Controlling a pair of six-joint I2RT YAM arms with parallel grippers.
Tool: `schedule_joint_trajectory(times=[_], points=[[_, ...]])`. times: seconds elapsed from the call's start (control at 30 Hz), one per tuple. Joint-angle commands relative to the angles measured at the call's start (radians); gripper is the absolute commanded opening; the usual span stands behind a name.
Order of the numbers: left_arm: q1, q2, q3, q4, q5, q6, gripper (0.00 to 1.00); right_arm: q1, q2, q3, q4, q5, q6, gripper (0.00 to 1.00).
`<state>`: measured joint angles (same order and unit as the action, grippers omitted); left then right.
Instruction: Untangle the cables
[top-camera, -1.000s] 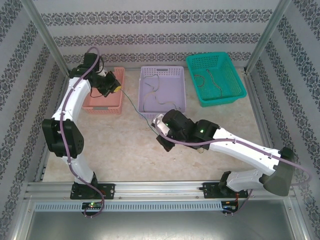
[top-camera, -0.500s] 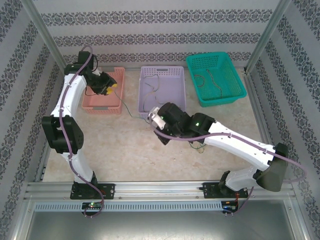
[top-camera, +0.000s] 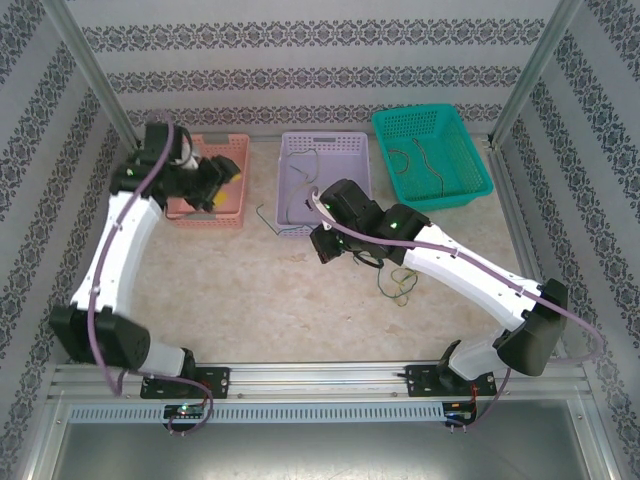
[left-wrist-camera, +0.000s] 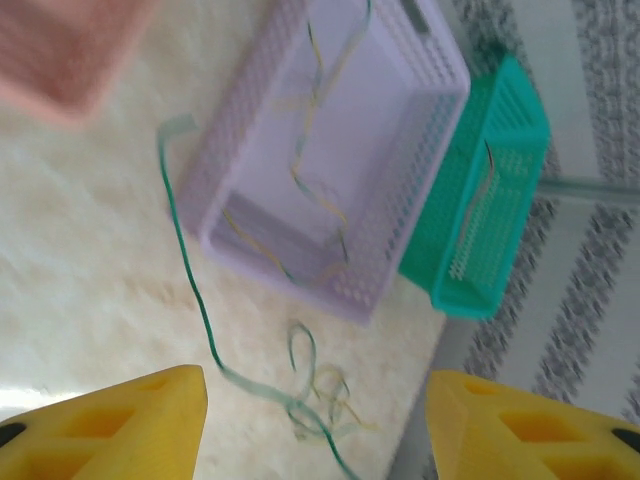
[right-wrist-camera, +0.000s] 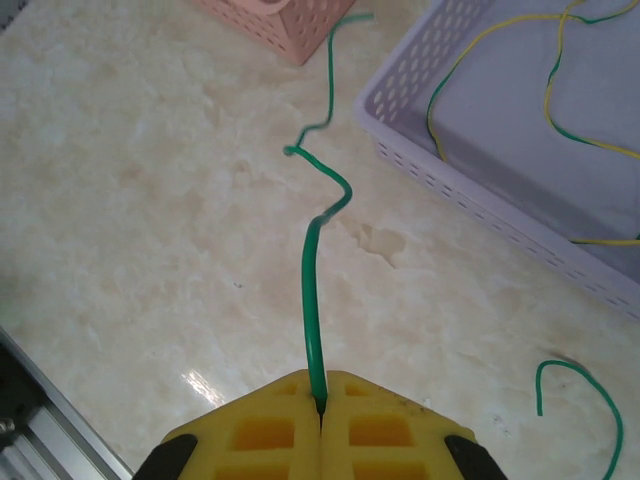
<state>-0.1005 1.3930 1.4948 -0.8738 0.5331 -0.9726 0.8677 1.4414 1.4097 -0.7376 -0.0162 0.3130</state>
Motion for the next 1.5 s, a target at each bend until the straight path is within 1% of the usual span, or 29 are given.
schedule_joint_trajectory(times=[0.0, 0.07, 0.13, 0.23, 0.33, 0.5, 0.57, 0.7, 0.87, 0.9, 1.03, 1.13, 1.17, 1.2, 1.23, 1.3, 1.37, 1.47], points=[[-0.113, -0.068, -0.198, 0.171, -0.007, -0.328, 0.61, 0.002, -0.009, 0.039, 0.064, -0.008, 0.070, 0.00], [-0.176, -0.099, -0.275, 0.243, -0.036, -0.464, 0.64, 0.009, -0.012, 0.047, 0.078, -0.014, 0.074, 0.00], [-0.219, -0.111, -0.320, 0.289, -0.061, -0.564, 0.66, 0.015, -0.019, 0.049, 0.095, -0.023, 0.074, 0.00], [-0.238, -0.111, -0.367, 0.365, -0.080, -0.665, 0.66, 0.026, -0.028, 0.043, 0.118, -0.058, 0.075, 0.00], [-0.237, -0.096, -0.378, 0.422, -0.108, -0.712, 0.66, 0.043, -0.038, 0.031, 0.132, -0.090, 0.072, 0.00], [-0.238, -0.072, -0.325, 0.422, -0.152, -0.707, 0.63, 0.062, -0.067, -0.014, 0.139, -0.100, 0.090, 0.00], [-0.238, -0.058, -0.313, 0.425, -0.136, -0.697, 0.49, 0.065, -0.087, -0.037, 0.150, -0.094, 0.100, 0.00], [-0.238, -0.036, -0.318, 0.426, -0.084, -0.683, 0.33, 0.065, -0.113, -0.059, 0.161, -0.094, 0.114, 0.00], [-0.237, -0.041, -0.343, 0.456, -0.081, -0.682, 0.00, 0.066, -0.129, -0.078, 0.164, -0.115, 0.120, 0.00], [-0.237, -0.039, -0.340, 0.455, -0.081, -0.676, 0.00, 0.067, -0.130, -0.081, 0.164, -0.122, 0.120, 0.00], [-0.220, -0.023, -0.288, 0.395, -0.086, -0.593, 0.00, 0.063, -0.130, -0.094, 0.159, -0.174, 0.124, 0.00], [-0.152, 0.007, -0.211, 0.316, -0.057, -0.459, 0.00, 0.046, -0.142, -0.102, 0.137, -0.185, 0.130, 0.35], [-0.119, 0.022, -0.180, 0.290, -0.044, -0.388, 0.00, 0.036, -0.156, -0.110, 0.133, -0.177, 0.135, 0.42], [-0.085, 0.041, -0.150, 0.256, -0.026, -0.331, 0.00, 0.024, -0.168, -0.120, 0.132, -0.173, 0.140, 0.46], [-0.044, 0.072, -0.112, 0.207, -0.003, -0.264, 0.00, 0.005, -0.184, -0.132, 0.131, -0.174, 0.149, 0.49], [0.052, 0.138, -0.043, 0.155, 0.055, -0.154, 0.00, -0.032, -0.216, -0.156, 0.129, -0.179, 0.164, 0.51], [0.129, 0.208, 0.012, 0.176, 0.124, -0.088, 0.00, -0.064, -0.243, -0.178, 0.130, -0.183, 0.174, 0.51], [0.209, 0.345, 0.185, 0.138, 0.144, 0.043, 0.00, -0.098, -0.270, -0.200, 0.128, -0.191, 0.184, 0.50]])
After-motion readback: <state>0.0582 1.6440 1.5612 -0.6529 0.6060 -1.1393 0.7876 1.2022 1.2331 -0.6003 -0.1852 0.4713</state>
